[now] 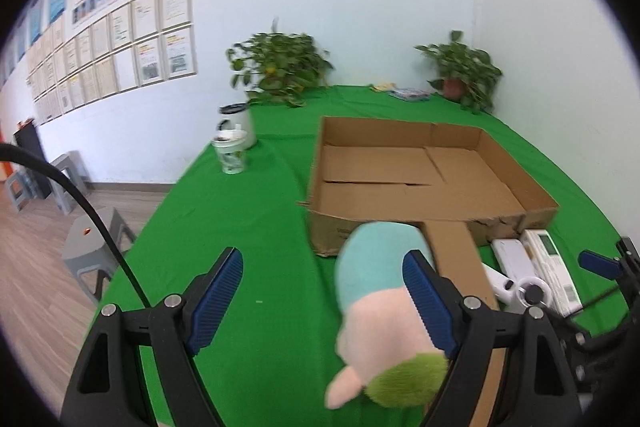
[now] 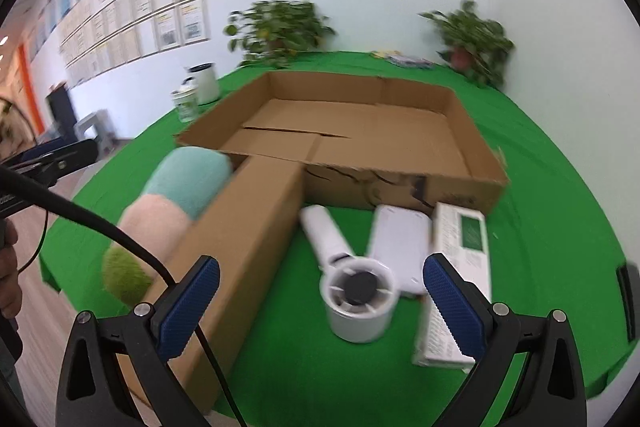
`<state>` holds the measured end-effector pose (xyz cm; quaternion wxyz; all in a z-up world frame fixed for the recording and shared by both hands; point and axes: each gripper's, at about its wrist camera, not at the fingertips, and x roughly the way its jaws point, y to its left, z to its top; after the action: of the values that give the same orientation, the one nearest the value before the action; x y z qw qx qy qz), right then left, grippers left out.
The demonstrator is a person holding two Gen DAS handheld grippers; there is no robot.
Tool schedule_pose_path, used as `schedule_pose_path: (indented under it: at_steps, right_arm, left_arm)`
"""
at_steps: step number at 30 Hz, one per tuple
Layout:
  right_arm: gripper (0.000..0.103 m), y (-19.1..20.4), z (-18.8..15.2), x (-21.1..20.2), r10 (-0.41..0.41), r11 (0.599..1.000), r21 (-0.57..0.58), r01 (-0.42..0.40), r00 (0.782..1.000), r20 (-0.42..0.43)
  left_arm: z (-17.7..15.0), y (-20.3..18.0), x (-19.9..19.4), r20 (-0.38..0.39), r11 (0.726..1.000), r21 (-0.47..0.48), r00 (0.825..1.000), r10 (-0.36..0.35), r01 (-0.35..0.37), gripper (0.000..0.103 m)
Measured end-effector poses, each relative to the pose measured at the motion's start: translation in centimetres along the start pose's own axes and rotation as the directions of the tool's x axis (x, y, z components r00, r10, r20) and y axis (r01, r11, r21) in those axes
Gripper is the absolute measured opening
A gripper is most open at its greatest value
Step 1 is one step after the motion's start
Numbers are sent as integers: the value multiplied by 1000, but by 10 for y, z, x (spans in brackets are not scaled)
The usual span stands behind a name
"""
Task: Organize objects
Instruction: 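Close the left gripper on the plush toy and lift it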
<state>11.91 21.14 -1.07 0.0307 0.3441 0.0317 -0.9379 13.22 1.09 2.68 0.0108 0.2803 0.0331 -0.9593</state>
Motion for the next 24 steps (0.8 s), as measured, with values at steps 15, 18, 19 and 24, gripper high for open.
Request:
schedule_pose_path:
  at_steps: [15,18,19,24]
  right_arm:
    - [103,43,5,-20,353,934,-34,-357,931,-90]
    - [103,33,0,-24,315,947,-44,-319,946,-72]
    - [103,31,-1,-27,300,951,-53,-304,952,-63]
    - [103,24,-3,-26,227,967,-110,-231,973,-45]
  left_arm:
    - [-5,26,28,-122,994,-97,991,-61,50,82]
    - [-12,12,36,-169,983,-75,970,-177,166,82]
    - [-15,7,38,-181,977,-79,960,-212,200,82]
    - [-27,-13,54,-255,915,-148,879,-403,376,82]
